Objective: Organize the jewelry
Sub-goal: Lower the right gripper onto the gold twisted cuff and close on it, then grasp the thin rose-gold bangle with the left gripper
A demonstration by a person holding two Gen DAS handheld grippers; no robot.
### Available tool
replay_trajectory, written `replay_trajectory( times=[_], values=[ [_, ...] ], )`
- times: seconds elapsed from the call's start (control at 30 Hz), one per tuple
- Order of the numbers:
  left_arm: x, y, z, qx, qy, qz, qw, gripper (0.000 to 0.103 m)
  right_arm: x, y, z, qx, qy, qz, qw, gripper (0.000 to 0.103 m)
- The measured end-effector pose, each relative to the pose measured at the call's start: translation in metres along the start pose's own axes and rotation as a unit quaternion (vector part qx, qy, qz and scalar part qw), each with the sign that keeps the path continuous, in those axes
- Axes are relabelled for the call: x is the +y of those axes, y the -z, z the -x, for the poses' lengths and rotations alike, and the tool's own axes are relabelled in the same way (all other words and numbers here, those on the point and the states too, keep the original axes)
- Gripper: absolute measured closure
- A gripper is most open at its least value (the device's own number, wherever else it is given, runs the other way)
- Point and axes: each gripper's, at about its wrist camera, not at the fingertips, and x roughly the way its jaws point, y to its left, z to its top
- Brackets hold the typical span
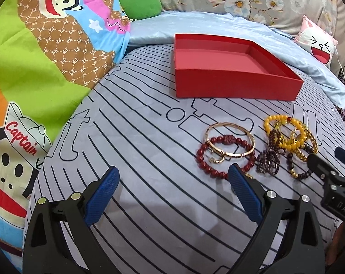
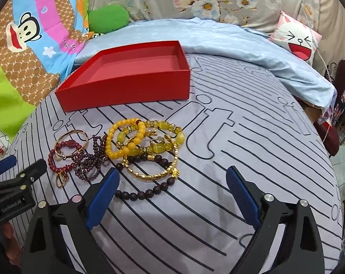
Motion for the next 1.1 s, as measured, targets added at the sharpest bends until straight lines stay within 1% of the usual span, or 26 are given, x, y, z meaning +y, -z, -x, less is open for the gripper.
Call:
replay_trajectory(
  times=[0.17, 0.3, 0.37, 0.5, 0.57, 0.7, 0.87, 1.0, 1.1],
  values=[
    [0.001, -0.003, -0.005, 0.002, 0.004, 0.003, 1.0000, 0.011, 0.007, -0.006, -0.011, 0.009, -0.005, 0.010, 1.000, 0.023],
    [0.001, -0.005, -0.009, 0.005, 0.006, 0.003, 1.0000, 0.011, 0.015, -0.012, -0.021, 0.021, -0.007, 0.022, 1.000, 0.032],
    [0.001, -0.006, -0.010, 0.006, 0.008, 0.004, 0.9999, 0.011, 0.017, -0.014, -0.023, 0.022, -0.012, 0.022, 0.999, 0.034],
    [0.001, -0.007, -0.012, 0.006, 0.011, 0.006, 0.9999, 0.011, 0.019, -0.015, -0.023, 0.020, -0.020, 0.027, 0.999, 0.047],
    [0.001, -0.008, -0.012, 0.005, 0.014, 0.006, 0.9999, 0.011, 0.020, -0.014, -0.022, 0.019, -0.015, 0.030, 0.999, 0.047],
    [-0.001, -0.010, -0.012, 0.005, 0.020, 0.006, 0.9998, 0.011, 0.015, -0.013, -0.018, 0.017, -0.020, 0.022, 0.999, 0.047],
    [-0.008, -0.012, -0.013, 0.007, 0.034, 0.000, 0.9994, 0.011, 0.007, -0.012, -0.002, 0.013, -0.047, 0.008, 0.999, 0.047],
    [-0.021, -0.015, -0.018, 0.008, 0.038, -0.016, 0.9991, 0.011, 0.004, -0.011, 0.008, 0.004, -0.045, 0.006, 0.999, 0.047],
    [-0.027, -0.017, -0.026, 0.017, 0.046, -0.019, 0.9986, 0.010, -0.002, -0.011, 0.011, 0.003, -0.045, -0.003, 0.999, 0.047]
  ],
)
